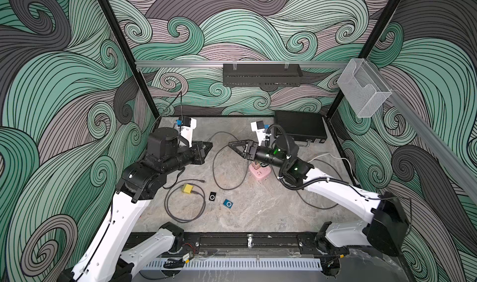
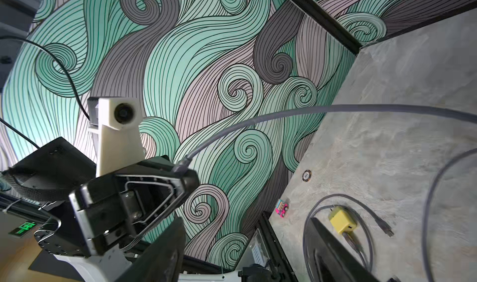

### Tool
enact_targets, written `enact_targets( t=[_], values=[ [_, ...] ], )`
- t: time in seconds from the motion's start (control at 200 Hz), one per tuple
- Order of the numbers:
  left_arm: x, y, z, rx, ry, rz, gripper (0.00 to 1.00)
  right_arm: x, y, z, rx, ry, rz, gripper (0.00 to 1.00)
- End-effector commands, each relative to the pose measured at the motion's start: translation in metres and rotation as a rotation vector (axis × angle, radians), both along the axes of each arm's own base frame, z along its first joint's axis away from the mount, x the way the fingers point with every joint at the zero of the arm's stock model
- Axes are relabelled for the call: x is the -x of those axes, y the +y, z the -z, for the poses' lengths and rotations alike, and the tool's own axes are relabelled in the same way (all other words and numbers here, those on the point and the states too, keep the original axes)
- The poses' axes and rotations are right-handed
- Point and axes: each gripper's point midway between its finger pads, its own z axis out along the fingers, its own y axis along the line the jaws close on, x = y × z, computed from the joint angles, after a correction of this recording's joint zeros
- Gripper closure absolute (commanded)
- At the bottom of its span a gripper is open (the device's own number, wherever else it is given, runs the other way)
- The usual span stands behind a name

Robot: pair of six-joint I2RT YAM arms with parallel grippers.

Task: Charge mp3
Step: Pick up the charging cable from the center of the board.

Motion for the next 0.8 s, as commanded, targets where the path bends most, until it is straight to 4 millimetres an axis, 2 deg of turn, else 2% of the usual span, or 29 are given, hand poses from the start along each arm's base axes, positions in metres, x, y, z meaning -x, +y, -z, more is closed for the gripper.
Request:
enact_targets(
  t=[0.0,0.245,0.41,0.485,0.625,0.796],
  values=[
    [0.009,-0.021,-0.013,0.168,0.053,0.094,1.00,0.012,-0.003,-0.065,-0.272,-0.138,-0.045,0.27],
    [0.008,-0.029,-0.007,0.205,0.076,0.122,1.00,-0.012,-0.015,-0.070,-0.411,-0.155,0.091,0.20],
    [0.010,-0.029,-0.007,0.213,0.067,0.131,1.00,-0.028,0.017,-0.056,-0.433,-0.042,0.007,0.22],
    [0.010,-0.028,-0.010,0.216,0.038,0.128,1.00,-0.035,0.023,-0.047,-0.482,0.023,-0.020,0.23],
    [0.009,-0.029,-0.014,0.220,0.018,0.135,1.00,-0.042,0.029,-0.033,-0.500,0.099,-0.035,0.25],
    [0.004,-0.024,-0.004,0.172,0.028,0.102,1.00,-0.042,0.016,-0.040,-0.507,0.111,-0.021,0.26]
  ],
)
